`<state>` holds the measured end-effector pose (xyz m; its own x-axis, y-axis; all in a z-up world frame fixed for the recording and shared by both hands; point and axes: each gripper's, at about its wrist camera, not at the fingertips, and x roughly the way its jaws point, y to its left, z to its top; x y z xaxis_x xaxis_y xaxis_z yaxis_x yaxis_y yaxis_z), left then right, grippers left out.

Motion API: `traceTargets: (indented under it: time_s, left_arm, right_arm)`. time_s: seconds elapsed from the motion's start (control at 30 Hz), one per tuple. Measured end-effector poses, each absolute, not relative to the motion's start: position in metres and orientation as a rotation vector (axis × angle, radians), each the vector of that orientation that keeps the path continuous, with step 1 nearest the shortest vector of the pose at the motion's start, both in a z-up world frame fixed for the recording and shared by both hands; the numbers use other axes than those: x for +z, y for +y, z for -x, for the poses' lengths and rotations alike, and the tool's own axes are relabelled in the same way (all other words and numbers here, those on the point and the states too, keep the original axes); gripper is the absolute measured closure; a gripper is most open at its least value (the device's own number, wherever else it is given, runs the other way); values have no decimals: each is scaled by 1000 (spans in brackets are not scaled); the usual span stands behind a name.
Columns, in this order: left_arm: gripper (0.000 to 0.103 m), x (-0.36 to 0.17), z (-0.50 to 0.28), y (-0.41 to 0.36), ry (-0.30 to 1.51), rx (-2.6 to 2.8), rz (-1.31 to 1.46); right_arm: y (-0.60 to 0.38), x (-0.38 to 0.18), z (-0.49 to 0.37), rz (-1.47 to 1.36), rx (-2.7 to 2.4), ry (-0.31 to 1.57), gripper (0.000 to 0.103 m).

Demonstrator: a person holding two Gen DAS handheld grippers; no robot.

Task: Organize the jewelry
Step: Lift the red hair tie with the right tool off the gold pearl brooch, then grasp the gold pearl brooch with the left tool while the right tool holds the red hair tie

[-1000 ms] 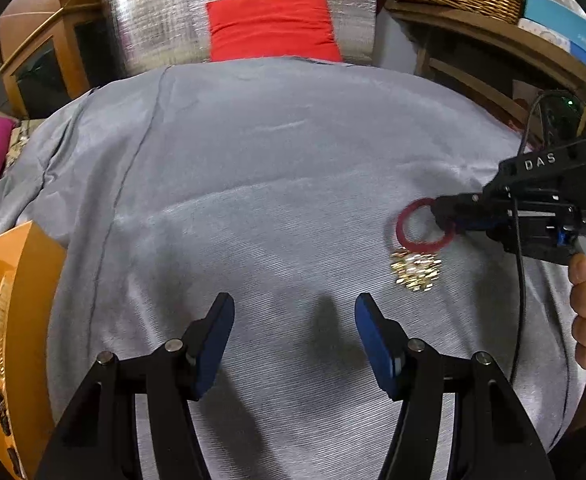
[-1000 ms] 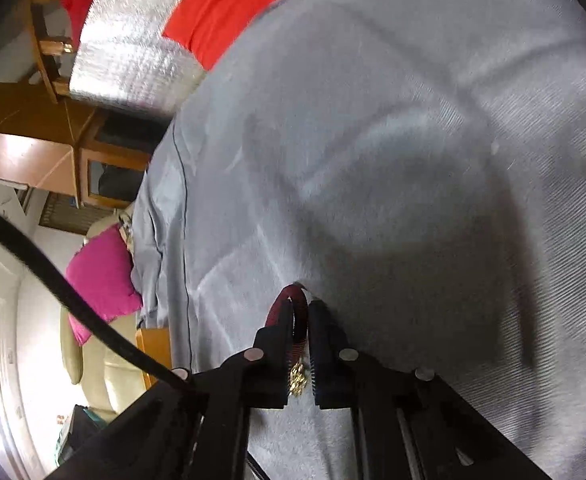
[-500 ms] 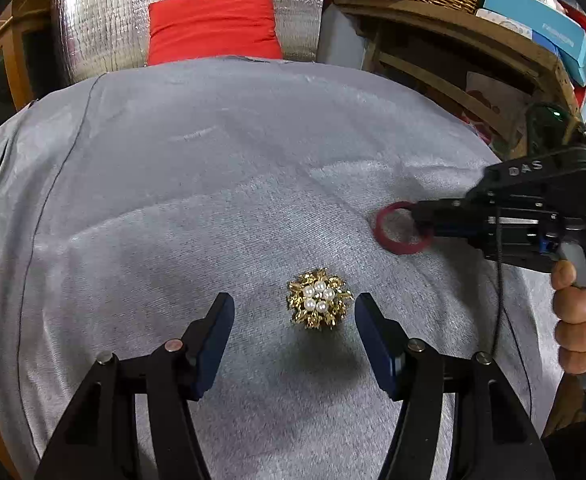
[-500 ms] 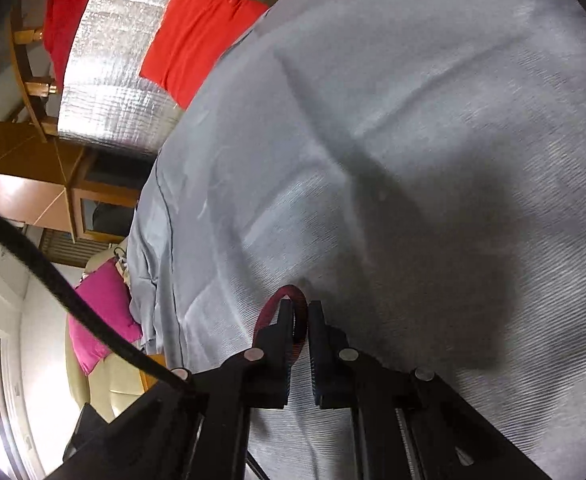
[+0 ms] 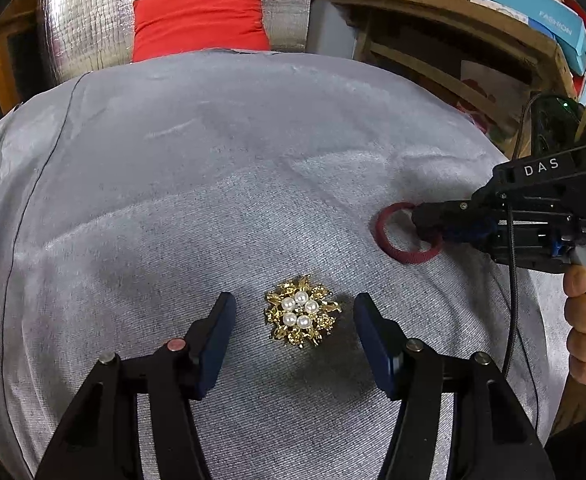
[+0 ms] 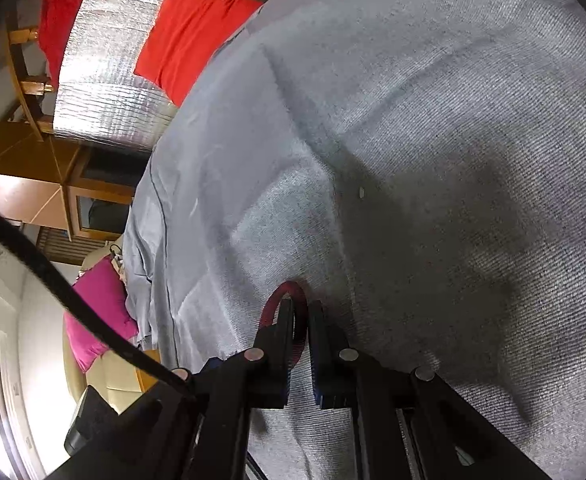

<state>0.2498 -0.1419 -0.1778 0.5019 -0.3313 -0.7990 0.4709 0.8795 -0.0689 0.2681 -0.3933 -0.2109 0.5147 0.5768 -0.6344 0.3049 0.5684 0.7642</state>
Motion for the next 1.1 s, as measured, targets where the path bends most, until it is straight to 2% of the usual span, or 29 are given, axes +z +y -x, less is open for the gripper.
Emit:
traceTargets:
  time_s: [0.07, 0.33, 0.53, 1.1]
  left_arm:
    - [46, -178, -250, -141, 927, -489, -154]
    - [46, -179, -247, -142, 927, -485, -165]
    - [42, -182, -243, -155, 907, -460, -225]
    - [41, -182, -239, -158, 890, -437, -274]
  right_arm:
    - [-393, -212, -269, -1015, 199, 1070, 94]
    - [-397, -215, -268, -1020, 190, 1084, 90]
    - [-397, -218, -265, -1037, 190, 1078, 90]
    - [-405, -228, -261, -1106, 219, 1060, 90]
